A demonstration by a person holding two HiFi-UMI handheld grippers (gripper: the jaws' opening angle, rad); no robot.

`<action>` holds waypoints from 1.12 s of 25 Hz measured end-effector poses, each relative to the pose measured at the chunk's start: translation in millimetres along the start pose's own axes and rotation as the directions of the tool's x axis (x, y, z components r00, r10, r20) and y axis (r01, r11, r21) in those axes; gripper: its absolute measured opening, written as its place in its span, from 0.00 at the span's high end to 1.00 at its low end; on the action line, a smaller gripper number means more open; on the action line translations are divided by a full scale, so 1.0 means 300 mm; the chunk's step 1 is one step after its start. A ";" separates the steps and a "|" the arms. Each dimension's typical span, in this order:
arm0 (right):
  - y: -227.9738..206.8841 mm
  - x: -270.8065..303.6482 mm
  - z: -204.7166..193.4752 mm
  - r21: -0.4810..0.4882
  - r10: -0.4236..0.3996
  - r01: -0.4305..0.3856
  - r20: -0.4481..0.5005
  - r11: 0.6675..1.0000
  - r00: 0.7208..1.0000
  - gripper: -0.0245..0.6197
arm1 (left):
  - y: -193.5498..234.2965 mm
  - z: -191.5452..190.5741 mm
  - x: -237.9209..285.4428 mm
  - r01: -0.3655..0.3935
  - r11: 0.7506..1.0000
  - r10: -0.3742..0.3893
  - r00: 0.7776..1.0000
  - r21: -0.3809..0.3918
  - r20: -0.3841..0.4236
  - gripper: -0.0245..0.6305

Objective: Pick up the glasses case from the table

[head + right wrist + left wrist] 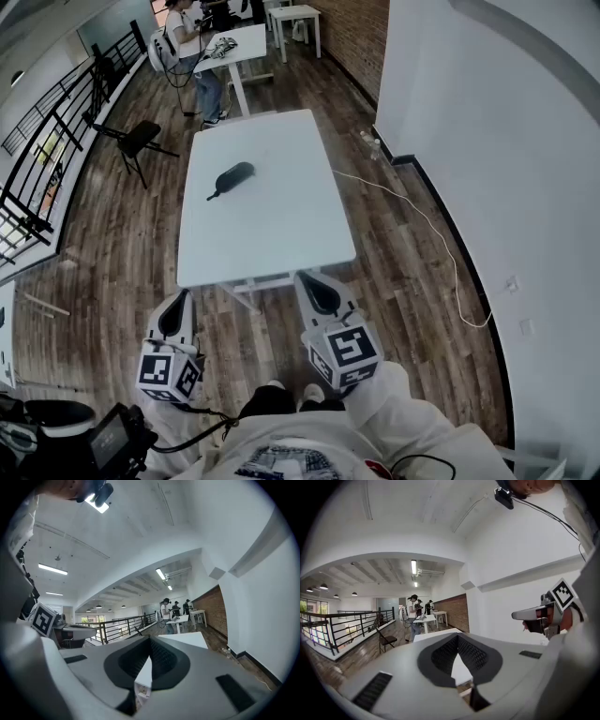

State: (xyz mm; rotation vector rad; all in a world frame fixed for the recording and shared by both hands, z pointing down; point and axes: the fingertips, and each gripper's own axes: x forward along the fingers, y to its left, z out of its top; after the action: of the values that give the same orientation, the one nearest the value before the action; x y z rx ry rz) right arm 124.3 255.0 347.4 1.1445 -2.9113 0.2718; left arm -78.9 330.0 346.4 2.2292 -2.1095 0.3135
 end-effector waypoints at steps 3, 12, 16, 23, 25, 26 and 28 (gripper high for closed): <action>-0.032 0.026 0.012 0.011 -0.001 0.001 0.006 1.000 1.000 0.99 | 0.009 0.010 0.037 -0.003 1.000 0.003 1.000 0.001 -0.002 0.93; -0.141 0.265 0.019 0.017 -0.010 0.010 -0.007 1.000 1.000 0.99 | 0.107 0.025 0.274 0.020 1.000 -0.020 1.000 0.015 0.002 0.93; -0.214 0.468 0.025 0.004 -0.027 0.027 -0.022 1.000 0.999 0.99 | 0.208 0.015 0.476 0.043 0.999 -0.043 0.999 0.003 -0.004 0.93; -0.360 0.877 0.105 -0.027 -0.089 0.088 -0.034 0.996 0.995 0.98 | 0.422 0.071 0.892 0.103 0.995 -0.103 0.995 0.016 -0.005 0.93; -0.390 0.951 0.114 -0.015 -0.099 0.099 -0.043 0.995 0.994 0.98 | 0.462 0.082 0.969 0.111 0.994 -0.111 0.994 0.007 -0.010 0.93; -0.402 0.978 0.112 -0.009 -0.101 0.101 -0.050 0.995 0.994 0.99 | 0.475 0.082 0.997 0.114 0.994 -0.114 0.993 0.001 -0.013 0.93; -0.429 1.020 0.102 -0.006 -0.103 0.103 -0.067 0.995 0.992 0.98 | 0.487 0.067 1.049 0.122 0.993 -0.122 0.992 -0.006 -0.022 0.93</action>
State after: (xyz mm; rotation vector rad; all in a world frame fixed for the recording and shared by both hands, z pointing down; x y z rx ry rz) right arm -11.4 -49.3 357.7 1.2549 -2.7832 0.2988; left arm -207.6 8.2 370.8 2.3271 -1.9504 0.3244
